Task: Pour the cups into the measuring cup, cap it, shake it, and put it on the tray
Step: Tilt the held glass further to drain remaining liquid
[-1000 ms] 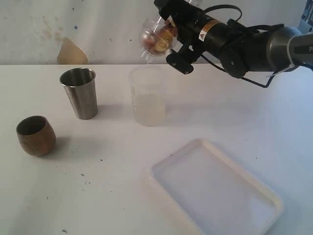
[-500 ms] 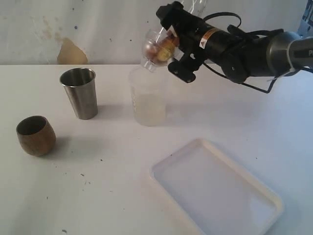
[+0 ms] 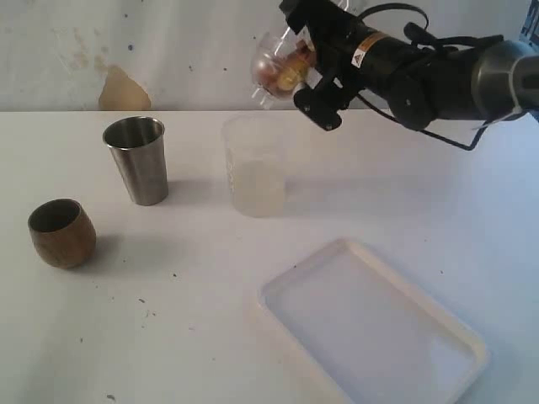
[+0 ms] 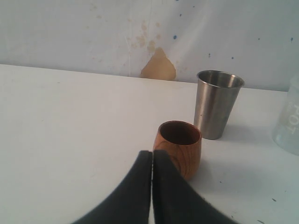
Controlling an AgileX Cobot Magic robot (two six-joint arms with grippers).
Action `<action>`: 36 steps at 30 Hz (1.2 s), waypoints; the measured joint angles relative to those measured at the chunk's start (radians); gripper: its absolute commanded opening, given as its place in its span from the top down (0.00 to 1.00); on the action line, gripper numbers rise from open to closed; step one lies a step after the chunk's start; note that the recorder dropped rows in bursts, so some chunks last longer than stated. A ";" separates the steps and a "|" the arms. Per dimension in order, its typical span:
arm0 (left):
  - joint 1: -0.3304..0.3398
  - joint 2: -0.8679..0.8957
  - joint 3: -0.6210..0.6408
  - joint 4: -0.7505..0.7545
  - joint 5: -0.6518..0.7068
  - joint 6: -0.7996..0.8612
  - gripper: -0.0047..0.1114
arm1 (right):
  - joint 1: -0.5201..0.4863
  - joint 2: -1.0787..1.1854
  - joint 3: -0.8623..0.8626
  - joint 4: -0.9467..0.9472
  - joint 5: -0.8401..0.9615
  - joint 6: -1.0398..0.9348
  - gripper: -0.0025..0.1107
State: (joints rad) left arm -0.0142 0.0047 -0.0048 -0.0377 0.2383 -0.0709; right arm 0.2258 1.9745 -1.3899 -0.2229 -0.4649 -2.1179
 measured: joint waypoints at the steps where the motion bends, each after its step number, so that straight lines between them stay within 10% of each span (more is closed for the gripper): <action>1: 0.000 0.000 0.000 0.000 0.000 0.000 0.95 | 0.000 0.002 0.013 0.000 0.009 0.000 0.98; 36: 0.000 0.000 0.000 0.000 0.000 0.000 0.95 | 0.000 -0.014 0.031 0.099 -0.052 0.000 0.98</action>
State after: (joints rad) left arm -0.0142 0.0047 -0.0048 -0.0377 0.2383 -0.0709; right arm 0.2258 1.9609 -1.3593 -0.1238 -0.5169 -2.1179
